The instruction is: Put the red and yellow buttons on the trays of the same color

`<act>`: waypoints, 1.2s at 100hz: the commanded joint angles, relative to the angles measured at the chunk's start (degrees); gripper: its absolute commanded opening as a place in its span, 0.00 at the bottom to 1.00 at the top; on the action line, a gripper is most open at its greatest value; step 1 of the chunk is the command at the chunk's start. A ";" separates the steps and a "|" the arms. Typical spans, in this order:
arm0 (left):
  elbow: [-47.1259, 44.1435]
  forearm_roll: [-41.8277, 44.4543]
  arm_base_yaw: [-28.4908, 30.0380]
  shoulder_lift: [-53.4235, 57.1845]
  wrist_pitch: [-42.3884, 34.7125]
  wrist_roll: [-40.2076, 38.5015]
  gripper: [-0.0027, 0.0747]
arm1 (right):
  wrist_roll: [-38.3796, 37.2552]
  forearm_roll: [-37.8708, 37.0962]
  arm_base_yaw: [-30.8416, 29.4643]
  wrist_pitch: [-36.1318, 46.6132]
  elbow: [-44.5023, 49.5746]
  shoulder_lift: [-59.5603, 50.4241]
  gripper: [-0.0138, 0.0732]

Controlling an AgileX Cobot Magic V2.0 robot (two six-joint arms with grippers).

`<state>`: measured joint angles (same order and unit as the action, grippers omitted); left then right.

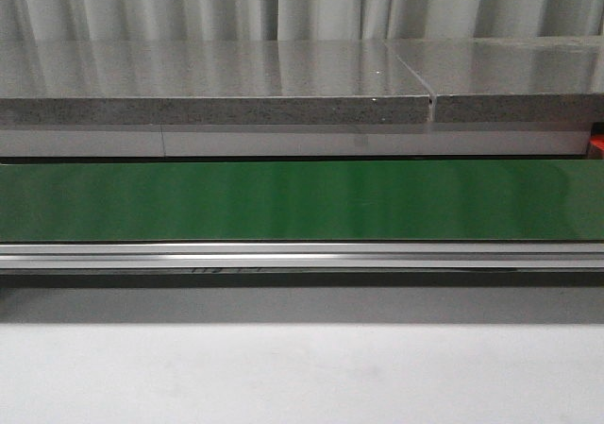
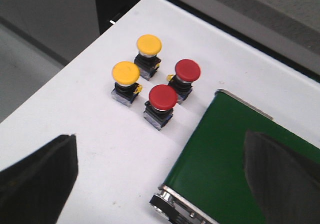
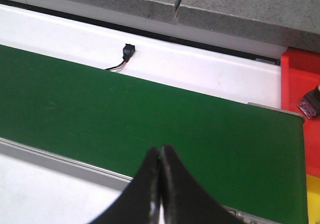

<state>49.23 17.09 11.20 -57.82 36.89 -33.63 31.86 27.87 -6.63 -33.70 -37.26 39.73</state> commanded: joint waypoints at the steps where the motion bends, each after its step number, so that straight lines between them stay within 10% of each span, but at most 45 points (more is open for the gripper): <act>1: 3.29 -1.00 1.52 -4.17 -4.77 -0.61 0.86 | 0.45 0.80 0.26 3.17 -1.30 -0.25 0.08; 120: 18.33 -2.00 1.87 -40.43 -8.42 1.34 0.86 | 0.45 0.80 0.26 3.17 -1.30 -0.25 0.08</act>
<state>65.10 15.01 12.98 -99.05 31.08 -32.24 31.88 27.87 -6.63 -33.70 -37.26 39.73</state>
